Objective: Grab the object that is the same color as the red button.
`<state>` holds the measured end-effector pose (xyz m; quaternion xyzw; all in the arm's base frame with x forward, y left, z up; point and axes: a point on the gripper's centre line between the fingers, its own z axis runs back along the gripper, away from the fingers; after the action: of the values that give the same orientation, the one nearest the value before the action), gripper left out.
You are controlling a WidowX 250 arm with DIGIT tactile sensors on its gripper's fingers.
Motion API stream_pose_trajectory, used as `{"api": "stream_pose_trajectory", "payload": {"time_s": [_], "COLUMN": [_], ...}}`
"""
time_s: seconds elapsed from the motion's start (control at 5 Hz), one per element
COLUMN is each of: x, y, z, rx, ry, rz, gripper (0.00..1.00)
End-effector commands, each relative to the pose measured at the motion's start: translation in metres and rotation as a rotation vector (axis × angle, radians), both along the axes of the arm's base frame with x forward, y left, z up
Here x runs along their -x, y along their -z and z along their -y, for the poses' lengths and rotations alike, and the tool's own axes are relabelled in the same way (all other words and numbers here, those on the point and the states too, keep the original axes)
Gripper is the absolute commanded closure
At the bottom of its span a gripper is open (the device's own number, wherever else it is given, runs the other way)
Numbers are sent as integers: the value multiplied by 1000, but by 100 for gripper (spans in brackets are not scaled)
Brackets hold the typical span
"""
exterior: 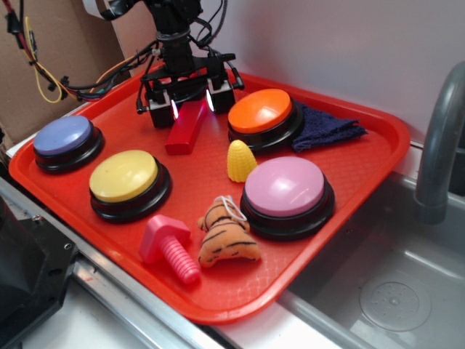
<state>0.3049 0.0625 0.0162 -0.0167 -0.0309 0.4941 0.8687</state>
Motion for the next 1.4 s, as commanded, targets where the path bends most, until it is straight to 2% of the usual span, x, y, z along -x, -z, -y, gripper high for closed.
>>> {"api": "stream_pose_trajectory", "payload": {"time_s": [0.0,0.2,0.6,1.0,1.2], "x": [3,5,21,57,74], "y": [-5,-10,-55,-126,-143], "z": [1,0,0,18,27], "rx": [-17,-10,3,-20,-29], "ry": [51,54,196,586,790], "rz": [49,65,65,75,65], "gripper": [98,100,100,100,100]}}
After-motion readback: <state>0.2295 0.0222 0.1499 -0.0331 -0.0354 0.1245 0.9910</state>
